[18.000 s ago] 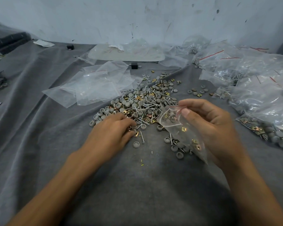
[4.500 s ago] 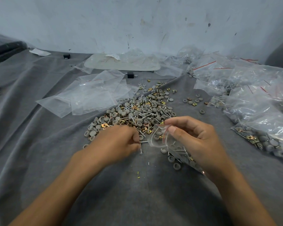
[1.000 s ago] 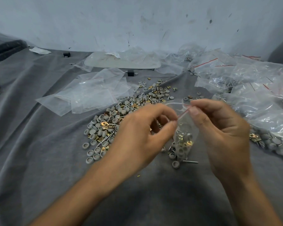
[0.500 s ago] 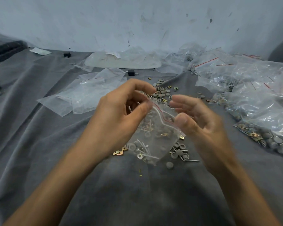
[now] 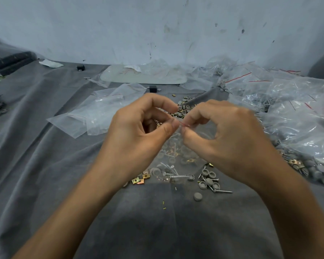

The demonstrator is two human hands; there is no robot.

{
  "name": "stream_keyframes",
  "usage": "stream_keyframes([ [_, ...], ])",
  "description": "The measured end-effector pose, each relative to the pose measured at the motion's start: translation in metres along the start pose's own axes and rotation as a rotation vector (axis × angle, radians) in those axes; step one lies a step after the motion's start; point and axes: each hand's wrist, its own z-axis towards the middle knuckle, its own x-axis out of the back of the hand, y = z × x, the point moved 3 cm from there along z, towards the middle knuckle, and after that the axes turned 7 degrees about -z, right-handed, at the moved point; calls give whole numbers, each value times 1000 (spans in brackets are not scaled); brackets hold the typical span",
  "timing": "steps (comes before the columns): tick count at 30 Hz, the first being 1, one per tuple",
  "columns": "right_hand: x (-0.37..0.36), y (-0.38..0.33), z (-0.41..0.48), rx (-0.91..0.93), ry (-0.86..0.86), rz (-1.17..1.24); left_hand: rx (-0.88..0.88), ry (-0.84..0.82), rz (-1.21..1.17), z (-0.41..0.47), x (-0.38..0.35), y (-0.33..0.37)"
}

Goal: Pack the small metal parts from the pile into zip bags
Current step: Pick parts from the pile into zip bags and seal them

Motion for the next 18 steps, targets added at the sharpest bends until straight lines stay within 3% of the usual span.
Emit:
stream_keyframes([
  [11, -7, 7, -3, -35, 106, 181, -18, -9, -70, 2, -1, 3],
  [18, 2, 23, -9, -80, 151, 303, -32, 69, -88, 4, 10, 5],
])
